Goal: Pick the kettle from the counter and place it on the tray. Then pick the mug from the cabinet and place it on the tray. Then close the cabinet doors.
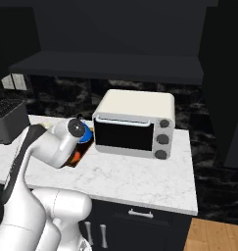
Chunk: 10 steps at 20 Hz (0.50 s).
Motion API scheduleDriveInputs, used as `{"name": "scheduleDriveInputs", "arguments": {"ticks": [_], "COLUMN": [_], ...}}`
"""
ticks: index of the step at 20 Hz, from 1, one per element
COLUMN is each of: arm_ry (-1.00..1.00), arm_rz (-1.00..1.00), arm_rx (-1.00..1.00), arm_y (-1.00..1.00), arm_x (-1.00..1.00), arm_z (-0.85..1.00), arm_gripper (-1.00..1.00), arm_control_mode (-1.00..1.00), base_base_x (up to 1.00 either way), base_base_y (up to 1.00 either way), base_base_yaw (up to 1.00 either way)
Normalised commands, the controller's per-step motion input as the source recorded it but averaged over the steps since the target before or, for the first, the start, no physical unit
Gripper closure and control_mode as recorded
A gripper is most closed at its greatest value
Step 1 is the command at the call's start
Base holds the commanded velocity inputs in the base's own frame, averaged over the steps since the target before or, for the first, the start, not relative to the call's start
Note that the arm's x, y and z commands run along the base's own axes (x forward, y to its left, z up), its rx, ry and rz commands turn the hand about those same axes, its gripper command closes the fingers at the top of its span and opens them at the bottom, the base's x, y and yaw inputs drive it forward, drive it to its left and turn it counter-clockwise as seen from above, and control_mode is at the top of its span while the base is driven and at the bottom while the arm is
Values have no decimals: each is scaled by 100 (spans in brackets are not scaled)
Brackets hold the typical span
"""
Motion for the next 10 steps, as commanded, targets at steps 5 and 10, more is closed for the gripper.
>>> {"name": "scheduleDriveInputs", "arguments": {"ticks": [5, 10], "arm_ry": [-2, -9], "arm_rz": [12, 12], "arm_rx": [0, -4], "arm_y": [0, 2], "arm_x": [33, 21], "arm_z": [-57, -44], "arm_gripper": [100, 100], "arm_control_mode": [-100, -100], "base_base_x": [0, 0], "base_base_y": [0, 0], "base_base_yaw": [0, 0]}}
